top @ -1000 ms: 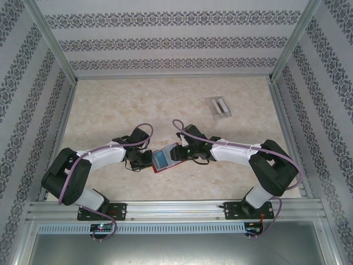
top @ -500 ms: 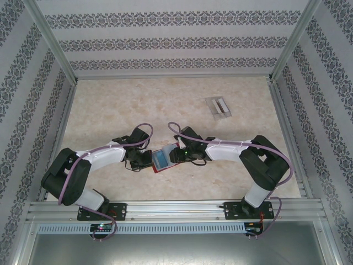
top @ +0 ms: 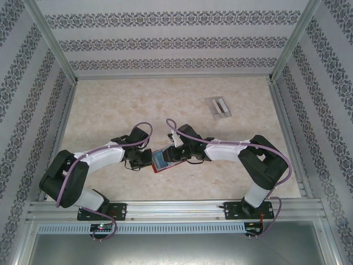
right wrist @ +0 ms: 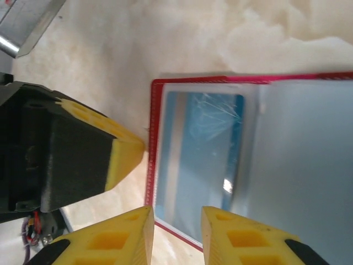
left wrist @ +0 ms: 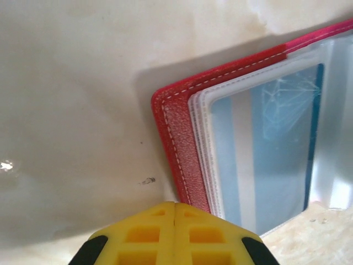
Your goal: Put the credit cards into the card holder
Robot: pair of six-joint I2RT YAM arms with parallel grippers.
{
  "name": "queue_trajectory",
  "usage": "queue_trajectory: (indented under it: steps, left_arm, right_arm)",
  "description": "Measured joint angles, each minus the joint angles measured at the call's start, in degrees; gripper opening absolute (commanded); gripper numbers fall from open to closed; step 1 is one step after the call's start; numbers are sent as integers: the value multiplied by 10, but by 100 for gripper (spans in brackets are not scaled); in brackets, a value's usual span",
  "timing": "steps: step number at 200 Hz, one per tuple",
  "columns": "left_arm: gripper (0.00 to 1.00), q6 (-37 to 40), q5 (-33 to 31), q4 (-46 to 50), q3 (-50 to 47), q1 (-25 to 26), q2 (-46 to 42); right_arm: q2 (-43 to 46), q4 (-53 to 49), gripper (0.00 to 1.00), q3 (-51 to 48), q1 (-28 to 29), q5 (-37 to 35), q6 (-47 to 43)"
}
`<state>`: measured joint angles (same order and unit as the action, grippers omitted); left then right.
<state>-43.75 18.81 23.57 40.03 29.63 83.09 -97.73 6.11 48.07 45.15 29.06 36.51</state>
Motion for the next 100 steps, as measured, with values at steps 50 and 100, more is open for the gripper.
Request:
queue_trajectory:
  steps: [50, 100]
  left_arm:
    - [0, 0, -2, 3, 2, 0, -13]
    - [0, 2, -9, 13, 6, -1, -13]
  right_arm:
    - [48, -47, 44, -9, 0, -72, -8]
    - [62, -103, 46, -11, 0, -147, -22]
